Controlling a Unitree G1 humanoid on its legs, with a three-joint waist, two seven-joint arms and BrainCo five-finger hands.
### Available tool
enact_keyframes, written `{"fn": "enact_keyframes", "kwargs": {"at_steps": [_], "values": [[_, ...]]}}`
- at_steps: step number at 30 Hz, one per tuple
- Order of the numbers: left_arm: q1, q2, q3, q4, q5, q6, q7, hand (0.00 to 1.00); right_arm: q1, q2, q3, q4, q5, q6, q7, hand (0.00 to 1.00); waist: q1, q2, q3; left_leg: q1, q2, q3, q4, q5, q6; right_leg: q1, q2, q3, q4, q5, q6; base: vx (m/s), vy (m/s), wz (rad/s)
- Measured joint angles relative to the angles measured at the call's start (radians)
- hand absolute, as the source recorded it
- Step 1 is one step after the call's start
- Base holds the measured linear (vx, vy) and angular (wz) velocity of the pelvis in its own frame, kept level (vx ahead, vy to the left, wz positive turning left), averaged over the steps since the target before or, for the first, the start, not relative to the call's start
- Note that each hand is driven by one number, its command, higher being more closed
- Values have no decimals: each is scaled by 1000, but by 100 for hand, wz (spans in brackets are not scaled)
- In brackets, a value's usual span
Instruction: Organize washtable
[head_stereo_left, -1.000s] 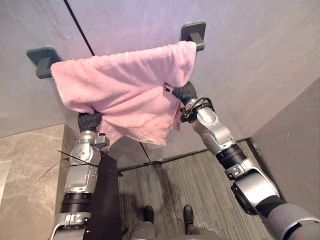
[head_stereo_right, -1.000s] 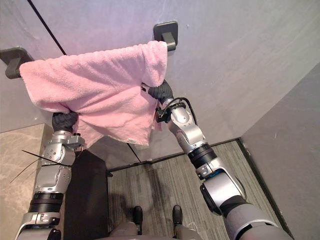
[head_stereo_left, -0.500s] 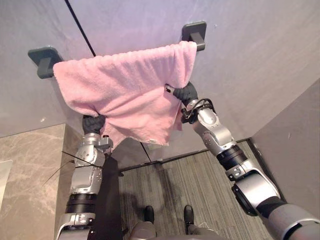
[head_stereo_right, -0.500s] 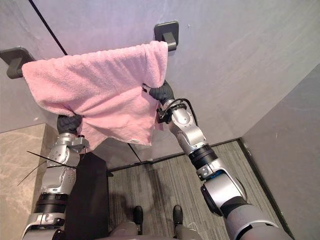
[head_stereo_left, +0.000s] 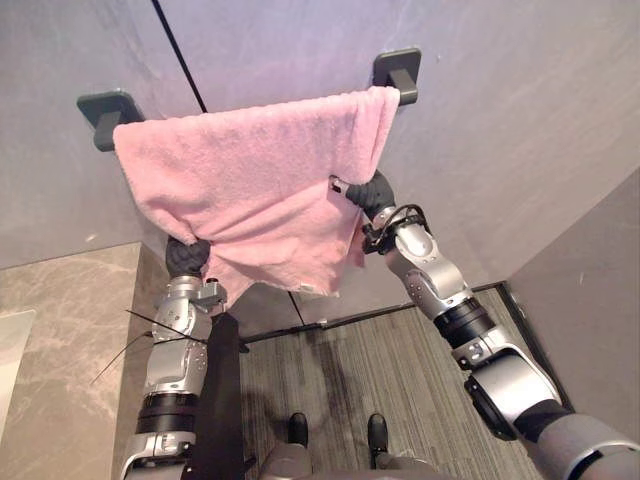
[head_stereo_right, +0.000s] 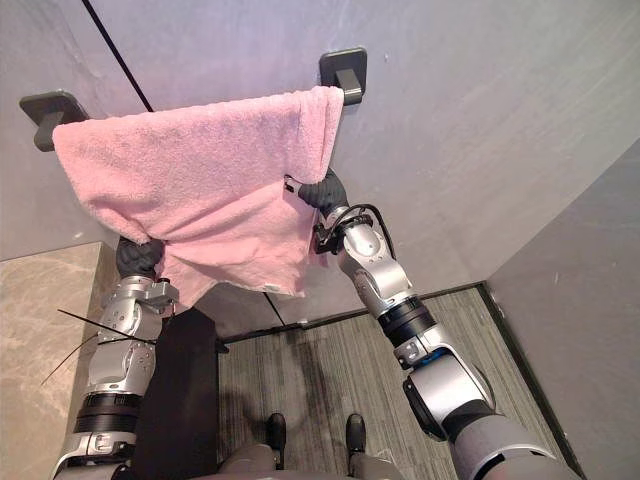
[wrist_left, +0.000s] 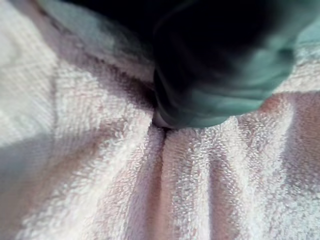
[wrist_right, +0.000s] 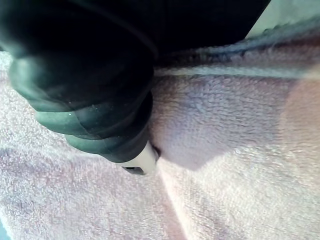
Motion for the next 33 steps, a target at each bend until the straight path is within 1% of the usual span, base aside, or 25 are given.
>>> {"fn": "enact_keyframes", "kwargs": {"at_steps": [6,10,13,16,19,22,25,28,30,31,33], "values": [[33,0,27,9,-4,1,1,0,13,-34,-8,0,3,-5,-1,0,1,2,-1,3,0,-3,0,0,0,4,0,-3,0,0,0,0,10,0],[34,3,56,39,-58,1,0,0,36,-50,-14,0,26,-14,1,0,1,2,-2,10,0,-4,5,0,0,14,-1,-4,0,0,0,0,0,0],[34,8,56,39,-90,0,-5,0,57,-61,-27,-13,59,-15,5,0,2,3,-4,12,-1,-5,6,0,0,17,-1,-4,0,0,0,-7,12,0],[37,33,58,39,-122,-1,-9,0,120,-76,-76,-47,97,-23,27,0,4,5,-6,12,0,-4,6,0,0,17,-1,-5,0,0,0,0,0,0],[37,77,63,39,-139,-5,-29,0,196,-116,-105,-68,136,-27,40,0,2,9,-11,12,-1,-5,6,0,0,18,-2,-7,0,0,0,-2,20,1],[38,94,110,39,-140,-8,-47,0,291,-147,-152,-127,174,-30,70,0,0,9,-11,12,-1,-8,6,0,0,18,-2,-10,0,0,0,0,0,0],[42,106,141,39,-141,-24,-50,0,379,-165,-221,-155,189,-32,88,0,-2,9,-11,12,-3,-11,7,0,0,20,-4,-13,0,0,0,-3,10,2],[46,113,190,39,-140,-26,-50,0,460,-180,-307,-156,199,-31,90,0,-3,10,-17,12,-8,-18,7,2,3,23,-8,-20,-1,-1,2,-16,33,7],[69,113,232,39,-140,-27,-48,0,504,-180,-378,-156,199,-29,86,0,-4,13,-38,12,-12,-19,6,3,4,23,-12,-21,-3,-4,6,-10,34,4],[81,113,259,39,-140,-27,-45,0,524,-177,-438,-158,198,-29,80,0,-3,15,-55,12,-14,-21,5,2,5,23,-14,-22,-4,-5,7,-4,38,4],[83,111,311,31,-138,-33,-20,0,532,-143,-560,-200,194,-29,31,0,-3,16,-69,14,-16,-22,2,2,5,25,-15,-25,-4,-6,8,-15,36,4]]}}
